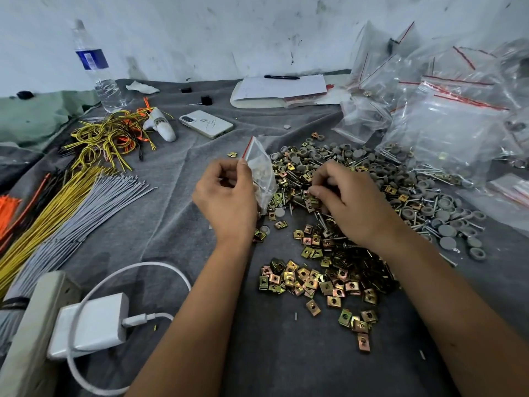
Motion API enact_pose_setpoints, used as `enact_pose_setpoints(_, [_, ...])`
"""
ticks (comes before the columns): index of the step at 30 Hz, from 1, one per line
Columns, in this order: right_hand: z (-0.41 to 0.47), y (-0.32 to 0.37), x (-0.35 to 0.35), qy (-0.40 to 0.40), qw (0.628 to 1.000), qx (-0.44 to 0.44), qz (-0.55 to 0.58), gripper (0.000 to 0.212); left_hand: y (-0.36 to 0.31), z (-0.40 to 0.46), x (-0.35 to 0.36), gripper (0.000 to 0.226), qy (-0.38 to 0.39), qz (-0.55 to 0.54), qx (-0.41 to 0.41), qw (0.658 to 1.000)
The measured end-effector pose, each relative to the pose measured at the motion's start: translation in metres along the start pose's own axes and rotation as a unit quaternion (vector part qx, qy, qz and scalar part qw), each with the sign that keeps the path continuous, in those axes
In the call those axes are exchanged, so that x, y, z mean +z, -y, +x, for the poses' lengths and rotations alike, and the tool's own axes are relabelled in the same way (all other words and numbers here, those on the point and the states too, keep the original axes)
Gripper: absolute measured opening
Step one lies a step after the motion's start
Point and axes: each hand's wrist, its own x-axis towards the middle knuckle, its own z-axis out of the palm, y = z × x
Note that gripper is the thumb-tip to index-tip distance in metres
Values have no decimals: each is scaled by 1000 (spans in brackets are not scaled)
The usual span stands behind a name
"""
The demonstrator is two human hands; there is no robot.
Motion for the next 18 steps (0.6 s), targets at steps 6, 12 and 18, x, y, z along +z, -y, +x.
enact_pose_setpoints(6, [-1, -2, 4, 49, 997, 11, 62, 27, 0, 0, 1, 22, 9, 5, 2, 1000])
enact_pose_setpoints(12, [-1, -4, 5, 55, 991, 19, 120, 19, 1, 0, 0, 18, 20, 8, 0, 1000])
enact_pose_setpoints(18, [0, -3, 8, 52, 983, 33, 175, 6, 5, -7, 4, 15, 139, 39, 67, 987])
